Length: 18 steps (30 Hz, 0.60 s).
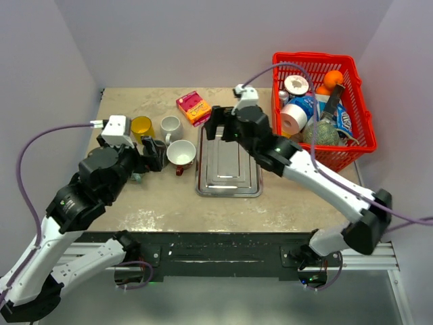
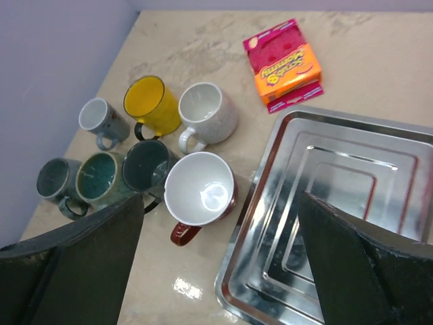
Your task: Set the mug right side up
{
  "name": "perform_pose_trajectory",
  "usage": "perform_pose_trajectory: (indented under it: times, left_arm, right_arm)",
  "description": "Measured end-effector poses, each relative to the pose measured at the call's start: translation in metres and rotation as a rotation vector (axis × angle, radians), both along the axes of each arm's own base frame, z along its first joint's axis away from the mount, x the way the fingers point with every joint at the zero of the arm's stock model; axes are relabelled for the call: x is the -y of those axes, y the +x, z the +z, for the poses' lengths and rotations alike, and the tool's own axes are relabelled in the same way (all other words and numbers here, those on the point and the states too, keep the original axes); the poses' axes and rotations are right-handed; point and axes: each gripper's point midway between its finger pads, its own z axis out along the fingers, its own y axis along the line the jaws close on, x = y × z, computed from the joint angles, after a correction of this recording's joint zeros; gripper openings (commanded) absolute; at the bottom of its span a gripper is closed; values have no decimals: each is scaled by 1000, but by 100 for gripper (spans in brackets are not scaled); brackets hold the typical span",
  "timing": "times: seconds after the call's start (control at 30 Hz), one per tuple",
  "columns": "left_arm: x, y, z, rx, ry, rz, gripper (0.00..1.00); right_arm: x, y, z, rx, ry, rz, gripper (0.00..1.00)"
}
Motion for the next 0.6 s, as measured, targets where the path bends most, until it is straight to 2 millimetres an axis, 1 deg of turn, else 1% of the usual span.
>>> perform_pose_trajectory:
  times: [0.07, 0.17, 0.23, 0.4, 0.47, 0.6]
  left_arm:
    - [-6, -3, 16, 15, -6, 14, 99]
    - [-13, -8, 30, 34, -17, 28, 99]
    - [-18, -13, 33, 32, -14, 34, 99]
    - [-26, -22, 30, 10, 6, 36, 99]
    - [-29, -25, 31, 8, 7, 35, 99]
    - [-35, -32, 36, 15, 1, 35, 99]
  right_arm:
    - [26, -14, 21, 25, 19, -42, 99]
    - [61, -34, 49, 60, 55, -101, 99]
    - [86, -47, 67, 85, 85, -148, 99]
    - [145, -84, 101, 134, 171, -241, 99]
    - [161, -94, 109, 146, 196, -266, 99]
    - [185, -108, 116, 153, 225, -309, 99]
